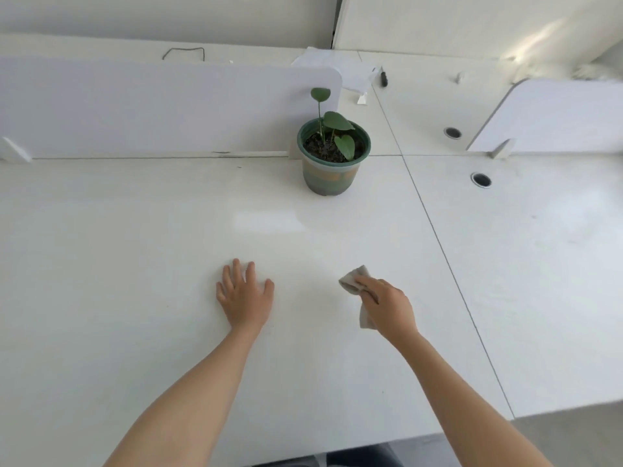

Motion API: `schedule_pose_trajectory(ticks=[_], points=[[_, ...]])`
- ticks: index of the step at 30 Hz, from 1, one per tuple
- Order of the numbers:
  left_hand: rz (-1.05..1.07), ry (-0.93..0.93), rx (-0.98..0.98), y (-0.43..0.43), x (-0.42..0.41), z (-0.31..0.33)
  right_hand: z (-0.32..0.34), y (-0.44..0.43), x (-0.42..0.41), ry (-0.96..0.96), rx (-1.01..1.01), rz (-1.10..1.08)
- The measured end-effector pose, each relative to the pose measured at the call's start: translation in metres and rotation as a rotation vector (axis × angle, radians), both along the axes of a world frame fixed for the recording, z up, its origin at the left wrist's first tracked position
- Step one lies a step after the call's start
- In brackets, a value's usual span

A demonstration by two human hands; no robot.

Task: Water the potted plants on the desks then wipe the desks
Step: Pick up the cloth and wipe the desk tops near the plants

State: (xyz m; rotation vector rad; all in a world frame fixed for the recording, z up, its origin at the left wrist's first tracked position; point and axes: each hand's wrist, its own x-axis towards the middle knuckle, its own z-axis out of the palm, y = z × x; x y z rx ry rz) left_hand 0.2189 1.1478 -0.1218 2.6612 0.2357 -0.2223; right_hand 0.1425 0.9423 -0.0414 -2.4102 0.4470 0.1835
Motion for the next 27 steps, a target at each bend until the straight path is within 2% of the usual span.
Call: schedule_pose_trajectory(ticks=[3,7,10,14,20,27], points=[[0.008,-0.042,-0.201,0.010,-0.004,0.009,0.002,-0.012,-0.043,-0.018,0.097,-0.104],[0.005,-0.124,-0.377,0.013,-0.036,0.025,0.002,-0.025,-0.084,-0.041,0.190,-0.194],[0.086,-0.135,-0.610,0.004,-0.078,0.040,0.003,-0.032,-0.107,-0.064,0.222,-0.181],[0.118,-0.138,-0.721,-0.021,-0.143,0.059,0.003,-0.049,-0.136,-0.099,0.278,-0.164],[0.064,-0.055,-0.697,-0.073,-0.233,0.050,0.005,-0.074,-0.176,-0.102,0.262,-0.043],[0.135,0.088,-0.563,-0.082,-0.328,0.021,-0.018,-0.063,-0.228,-0.001,0.203,0.312]])
